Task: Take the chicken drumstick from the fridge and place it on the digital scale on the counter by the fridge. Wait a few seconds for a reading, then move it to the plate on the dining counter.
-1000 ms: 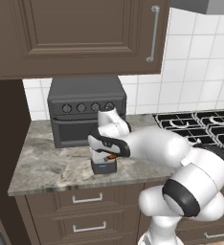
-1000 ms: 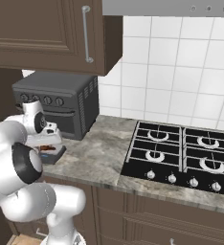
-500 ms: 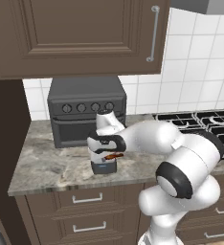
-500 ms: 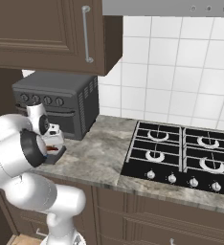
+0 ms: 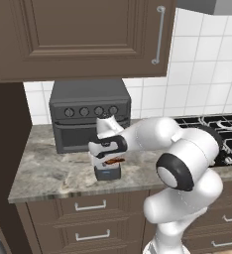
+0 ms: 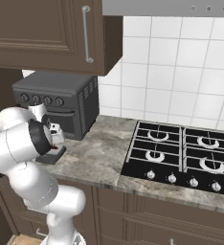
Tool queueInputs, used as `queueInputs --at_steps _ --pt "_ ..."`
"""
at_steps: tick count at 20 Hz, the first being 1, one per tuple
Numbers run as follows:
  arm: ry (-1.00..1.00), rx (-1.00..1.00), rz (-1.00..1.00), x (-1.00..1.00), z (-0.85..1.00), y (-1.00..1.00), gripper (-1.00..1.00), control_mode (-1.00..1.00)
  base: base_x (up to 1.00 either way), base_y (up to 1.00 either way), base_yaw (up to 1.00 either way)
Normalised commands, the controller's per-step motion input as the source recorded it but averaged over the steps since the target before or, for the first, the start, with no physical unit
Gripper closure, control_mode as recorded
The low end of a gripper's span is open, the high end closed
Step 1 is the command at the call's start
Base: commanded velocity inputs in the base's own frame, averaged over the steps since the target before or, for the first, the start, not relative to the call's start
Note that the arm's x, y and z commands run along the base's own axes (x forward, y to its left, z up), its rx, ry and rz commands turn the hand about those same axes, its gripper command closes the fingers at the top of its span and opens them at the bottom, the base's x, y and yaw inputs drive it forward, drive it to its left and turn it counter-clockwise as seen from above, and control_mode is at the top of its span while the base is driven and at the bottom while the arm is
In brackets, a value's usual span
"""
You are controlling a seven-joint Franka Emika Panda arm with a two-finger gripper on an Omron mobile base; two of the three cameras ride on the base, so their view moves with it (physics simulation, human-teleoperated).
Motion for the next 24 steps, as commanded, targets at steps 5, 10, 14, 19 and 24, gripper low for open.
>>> queueInputs --at_steps 5,10,14,19,24 --pt "0.00 0.00 0.00 0.19 -0.27 0.01 1.00 -1.00 0.00 0.00 0.00" --pt "0.00 0.00 0.00 0.02 -0.35 0.00 1.00 -1.00 0.00 0.00 0.00" --pt "0.00 0.00 0.00 0.00 -0.22 0.00 -1.00 -1.00 0.00 0.00 0.00" --pt "-0.06 0.00 0.00 -0.15 0.01 0.00 -1.00 -1.00 0.00 0.00 0.00" --pt "-0.13 0.00 0.00 -0.42 0.35 -0.01 -1.00 -1.00 0.00 0.00 0.00"
